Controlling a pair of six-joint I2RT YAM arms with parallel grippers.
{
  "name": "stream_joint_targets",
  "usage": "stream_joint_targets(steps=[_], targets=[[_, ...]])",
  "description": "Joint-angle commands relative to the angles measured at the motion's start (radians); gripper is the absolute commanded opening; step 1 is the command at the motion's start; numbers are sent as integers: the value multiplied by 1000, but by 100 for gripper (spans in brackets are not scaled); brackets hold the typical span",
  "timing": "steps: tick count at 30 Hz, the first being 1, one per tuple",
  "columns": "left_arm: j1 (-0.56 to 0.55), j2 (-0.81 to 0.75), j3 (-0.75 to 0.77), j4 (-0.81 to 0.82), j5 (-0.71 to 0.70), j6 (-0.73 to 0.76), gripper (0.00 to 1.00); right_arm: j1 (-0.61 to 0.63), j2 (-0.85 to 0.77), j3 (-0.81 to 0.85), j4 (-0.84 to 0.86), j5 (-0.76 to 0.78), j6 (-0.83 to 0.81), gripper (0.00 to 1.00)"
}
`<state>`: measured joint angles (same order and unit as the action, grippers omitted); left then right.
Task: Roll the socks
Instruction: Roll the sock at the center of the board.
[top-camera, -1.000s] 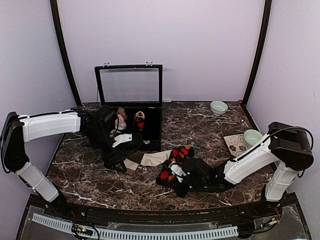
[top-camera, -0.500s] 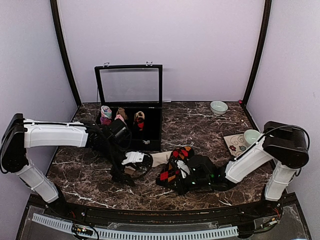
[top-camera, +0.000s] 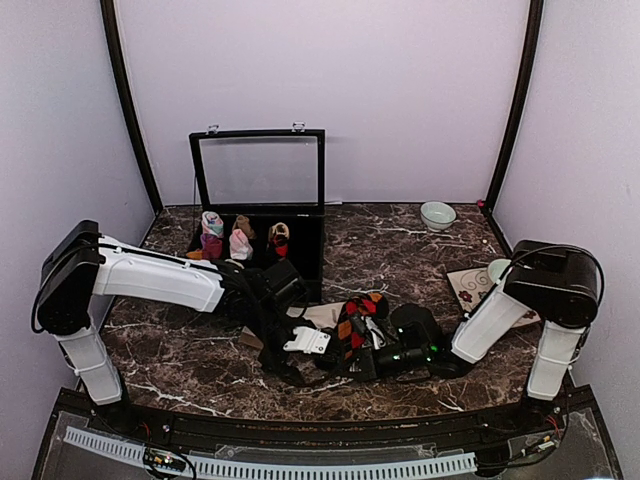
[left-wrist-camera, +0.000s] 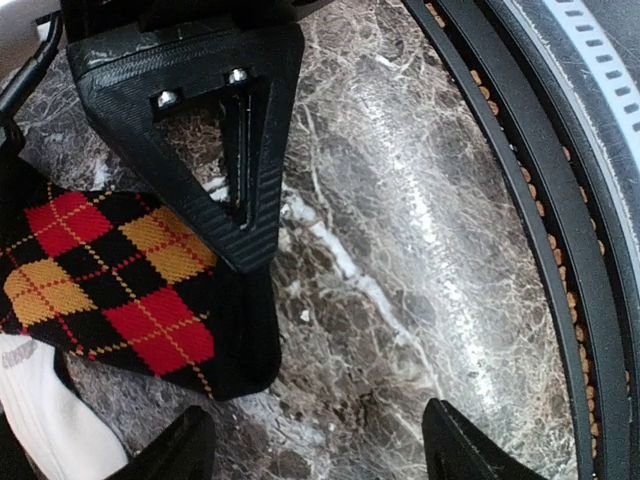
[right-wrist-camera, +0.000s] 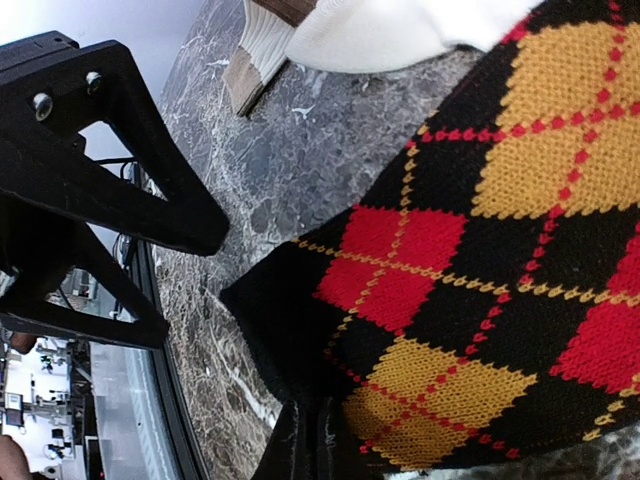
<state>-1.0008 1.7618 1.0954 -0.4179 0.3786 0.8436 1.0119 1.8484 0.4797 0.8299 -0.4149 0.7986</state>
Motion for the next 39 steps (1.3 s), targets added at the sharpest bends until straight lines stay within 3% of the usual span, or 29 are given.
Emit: stream_joint_targets(steps=[1, 8, 14, 19, 26, 29, 34, 39], targets=[[-18, 9, 40, 76, -59, 27, 73, -10, 40, -65, -107, -38, 47, 0], [-69, 44, 16, 140, -172, 66, 59, -32, 66, -76, -80, -101, 73, 0], [-76, 69, 35, 114, -139, 53, 52, -45, 71, -100, -33, -115, 102, 0], [-76, 68, 29, 158, -153, 35, 31, -45, 86, -89, -50, -126, 93, 0], [-76, 41, -32, 232, -142, 8, 28, -50, 88, -62, -114, -135, 59, 0], [-77, 33, -46, 245, -140, -3, 28, -50, 87, -62, -124, -140, 52, 3], [-78, 33, -52, 257, -146, -17, 1, -52, 76, -65, -138, -124, 42, 8], [-77, 26, -74, 274, -132, -28, 0, -51, 45, -65, -161, -105, 11, 16]])
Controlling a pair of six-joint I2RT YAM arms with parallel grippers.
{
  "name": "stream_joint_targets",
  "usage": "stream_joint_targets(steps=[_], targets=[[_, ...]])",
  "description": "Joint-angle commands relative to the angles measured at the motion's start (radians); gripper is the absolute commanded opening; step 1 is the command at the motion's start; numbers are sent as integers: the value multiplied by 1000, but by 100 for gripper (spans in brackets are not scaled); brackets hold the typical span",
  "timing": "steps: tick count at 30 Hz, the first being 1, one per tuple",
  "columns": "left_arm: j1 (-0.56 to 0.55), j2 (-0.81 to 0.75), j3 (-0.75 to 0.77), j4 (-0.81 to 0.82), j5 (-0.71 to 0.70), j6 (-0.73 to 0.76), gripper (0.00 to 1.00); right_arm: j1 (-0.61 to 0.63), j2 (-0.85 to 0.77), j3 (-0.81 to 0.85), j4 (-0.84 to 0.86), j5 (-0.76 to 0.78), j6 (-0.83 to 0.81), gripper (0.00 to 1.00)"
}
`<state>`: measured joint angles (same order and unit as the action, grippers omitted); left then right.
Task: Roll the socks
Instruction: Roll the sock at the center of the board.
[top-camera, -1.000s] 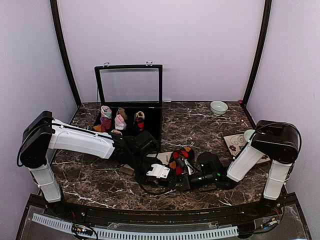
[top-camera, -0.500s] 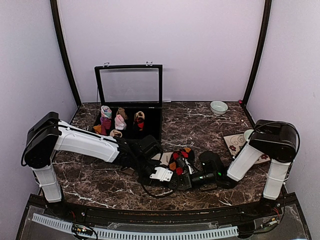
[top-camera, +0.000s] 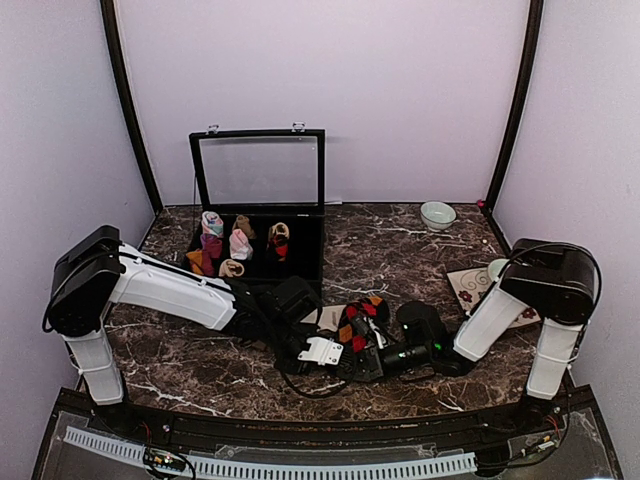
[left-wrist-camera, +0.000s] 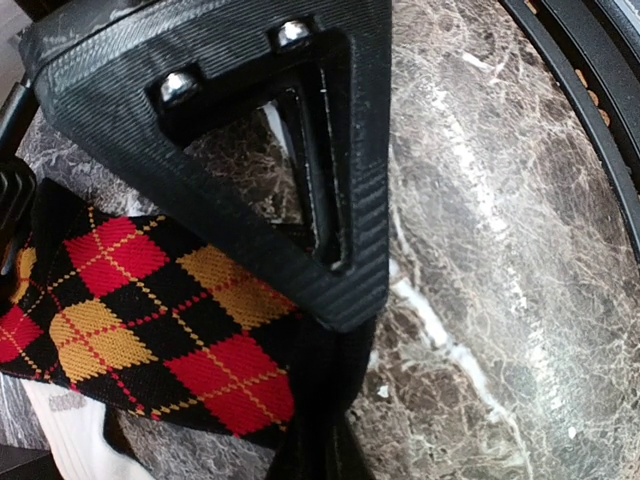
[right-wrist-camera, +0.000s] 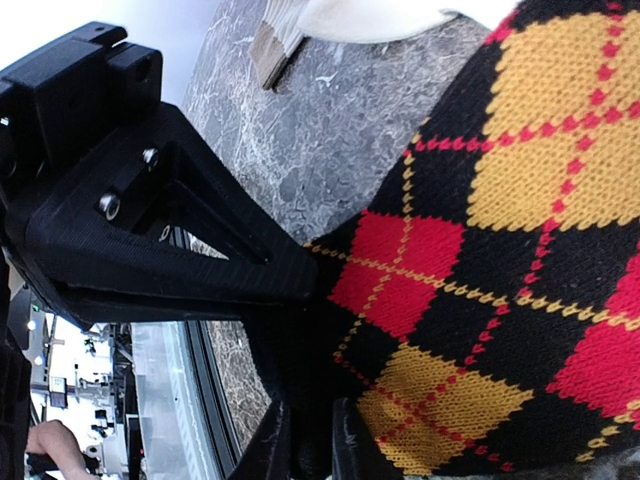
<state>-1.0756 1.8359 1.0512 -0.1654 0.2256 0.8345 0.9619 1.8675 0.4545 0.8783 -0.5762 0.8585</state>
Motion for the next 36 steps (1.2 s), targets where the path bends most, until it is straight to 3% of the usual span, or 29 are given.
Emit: stream_joint_targets(steps=[1, 11, 18, 22, 27, 36], targets=[[-3, -50, -37, 20, 28, -24, 0, -2, 7, -43, -225, 73, -59, 17], [-3, -43, -32, -35, 88, -64, 0, 18, -258, -229, -137, 223, -91, 28], [1, 18, 29, -144, 180, -103, 0, 262, -566, -265, -302, 685, -318, 30], [31, 65, 88, -211, 273, -152, 0, 373, -650, -259, -399, 865, -409, 34], [77, 121, 173, -293, 372, -167, 0, 425, -606, -189, -460, 914, -503, 34], [116, 215, 236, -358, 418, -157, 0, 485, -369, -25, -388, 964, -643, 34]])
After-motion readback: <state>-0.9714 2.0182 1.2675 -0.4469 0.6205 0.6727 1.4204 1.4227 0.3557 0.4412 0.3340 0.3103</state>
